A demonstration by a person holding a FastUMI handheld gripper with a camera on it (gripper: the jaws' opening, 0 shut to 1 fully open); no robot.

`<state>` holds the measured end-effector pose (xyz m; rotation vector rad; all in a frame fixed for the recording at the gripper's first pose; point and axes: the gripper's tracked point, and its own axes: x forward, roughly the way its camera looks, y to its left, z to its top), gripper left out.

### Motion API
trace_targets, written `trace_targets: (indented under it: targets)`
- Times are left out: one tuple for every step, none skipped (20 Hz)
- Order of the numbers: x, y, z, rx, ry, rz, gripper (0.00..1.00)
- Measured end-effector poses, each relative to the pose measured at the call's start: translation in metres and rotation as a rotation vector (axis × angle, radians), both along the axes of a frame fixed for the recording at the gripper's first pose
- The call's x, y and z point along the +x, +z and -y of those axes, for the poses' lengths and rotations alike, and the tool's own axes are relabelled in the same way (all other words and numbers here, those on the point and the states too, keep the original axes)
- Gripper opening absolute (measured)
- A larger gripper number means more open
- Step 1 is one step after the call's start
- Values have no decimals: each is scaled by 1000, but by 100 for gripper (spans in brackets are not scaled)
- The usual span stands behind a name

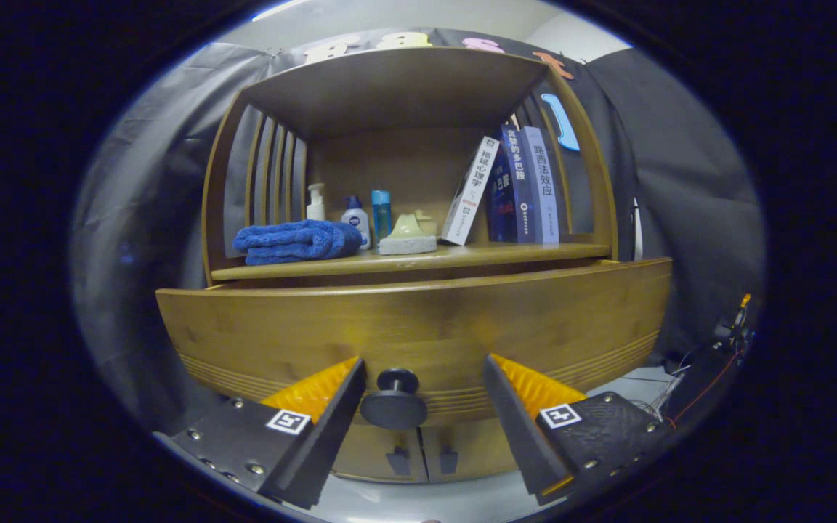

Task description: Pull open the drawer, take out the items inside it, and place them on the countertop above the cabinet.

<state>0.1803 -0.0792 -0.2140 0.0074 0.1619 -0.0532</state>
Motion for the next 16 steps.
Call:
trace_targets:
  targets:
    - [4, 0, 0, -16, 0, 3, 99]
    - [9, -2, -1, -32, -2, 8, 99]
    - [12, -3, -2, -46, -3, 15, 99]
    - [16, -4, -3, -55, -5, 22, 99]
    - [19, -4, -3, -58, -6, 28, 99]
    - [21, -5, -4, -63, -7, 32, 99]
    - [23, -5, -4, -67, -8, 40, 99]
    - [25, -6, -4, -69, -9, 46, 99]
    - [28, -6, -5, -65, -13, 51, 99]
    - [30, -8, -5, -63, -14, 56, 99]
    - [31, -8, -6, -59, -15, 64, 99]
    - [36, -9, -6, -53, -16, 73, 99]
    - [38, -8, -7, -49, -14, 83, 99]
    - [41, -9, -8, -50, -13, 92, 99]
    - [45, -10, -7, -56, -12, 95, 99]
    - [48, -10, -8, -72, -9, 99, 99]
